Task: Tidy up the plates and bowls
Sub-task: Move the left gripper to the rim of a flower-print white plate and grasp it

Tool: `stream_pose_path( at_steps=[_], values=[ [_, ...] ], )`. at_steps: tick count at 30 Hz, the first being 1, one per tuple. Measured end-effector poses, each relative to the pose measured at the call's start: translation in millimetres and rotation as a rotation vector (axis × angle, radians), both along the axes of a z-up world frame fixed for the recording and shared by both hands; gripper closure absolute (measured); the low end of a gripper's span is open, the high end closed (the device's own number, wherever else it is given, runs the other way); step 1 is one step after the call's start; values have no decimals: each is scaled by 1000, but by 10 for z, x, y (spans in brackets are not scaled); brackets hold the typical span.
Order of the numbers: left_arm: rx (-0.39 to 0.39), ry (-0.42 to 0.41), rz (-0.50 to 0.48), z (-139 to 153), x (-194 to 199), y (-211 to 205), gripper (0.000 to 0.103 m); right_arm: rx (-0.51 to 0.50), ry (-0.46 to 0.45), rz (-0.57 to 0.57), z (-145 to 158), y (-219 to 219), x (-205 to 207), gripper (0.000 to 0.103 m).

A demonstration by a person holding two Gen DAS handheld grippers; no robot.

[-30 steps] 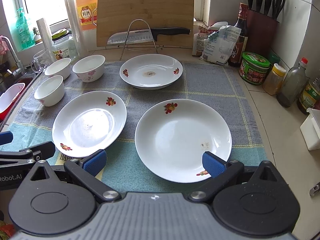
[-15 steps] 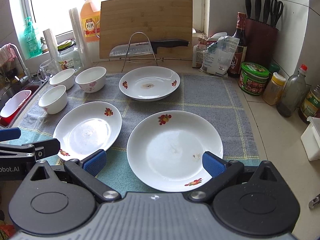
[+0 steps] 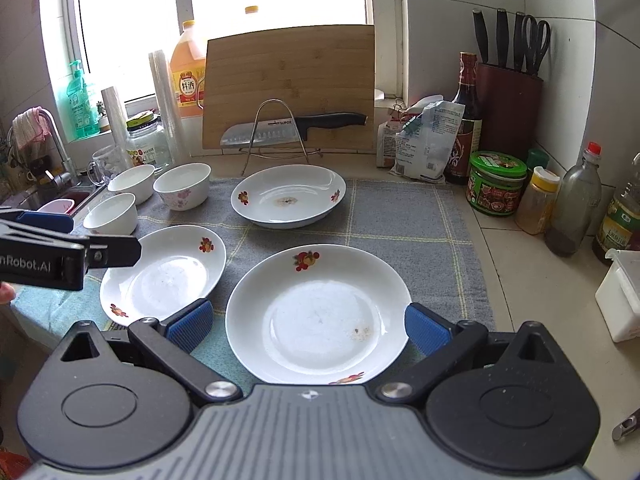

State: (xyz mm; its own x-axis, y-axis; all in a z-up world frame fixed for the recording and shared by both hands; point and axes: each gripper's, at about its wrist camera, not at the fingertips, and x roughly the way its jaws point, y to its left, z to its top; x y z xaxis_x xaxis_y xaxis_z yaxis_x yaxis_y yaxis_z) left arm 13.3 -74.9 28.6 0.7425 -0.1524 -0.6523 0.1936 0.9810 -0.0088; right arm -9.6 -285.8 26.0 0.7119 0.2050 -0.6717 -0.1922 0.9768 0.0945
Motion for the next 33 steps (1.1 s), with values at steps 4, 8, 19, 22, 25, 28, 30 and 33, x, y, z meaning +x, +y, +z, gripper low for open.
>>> stream_pose_path(
  at_steps=[4, 8, 19, 22, 25, 28, 30, 33],
  values=[
    [6, -15, -44, -75, 104, -90, 1, -9, 0, 3, -131, -105, -33, 0],
    [9, -22, -104, -144, 246, -196, 1, -15, 24, -14, -285, -186, -19, 0],
    [-100, 103, -255, -330, 765, -317, 1, -48, 114, -31, -756, -271, 126, 0],
    [-85, 128, -270, -397, 908, -372, 1, -51, 128, -22, -857, -274, 182, 0],
    [-71, 138, -292, -444, 1011, -428, 1, -1, 128, 10, -918, -289, 187, 0],
    [-80, 162, -320, -479, 1121, -474, 1, -10, 122, 44, -966, -262, 154, 0],
    [-52, 172, -342, -513, 1188, -541, 1, -29, 130, 76, -1020, -246, 133, 0],
    [5, 189, -352, -591, 1304, -657, 1, -41, 135, 83, -1080, -239, 141, 0]
  ],
)
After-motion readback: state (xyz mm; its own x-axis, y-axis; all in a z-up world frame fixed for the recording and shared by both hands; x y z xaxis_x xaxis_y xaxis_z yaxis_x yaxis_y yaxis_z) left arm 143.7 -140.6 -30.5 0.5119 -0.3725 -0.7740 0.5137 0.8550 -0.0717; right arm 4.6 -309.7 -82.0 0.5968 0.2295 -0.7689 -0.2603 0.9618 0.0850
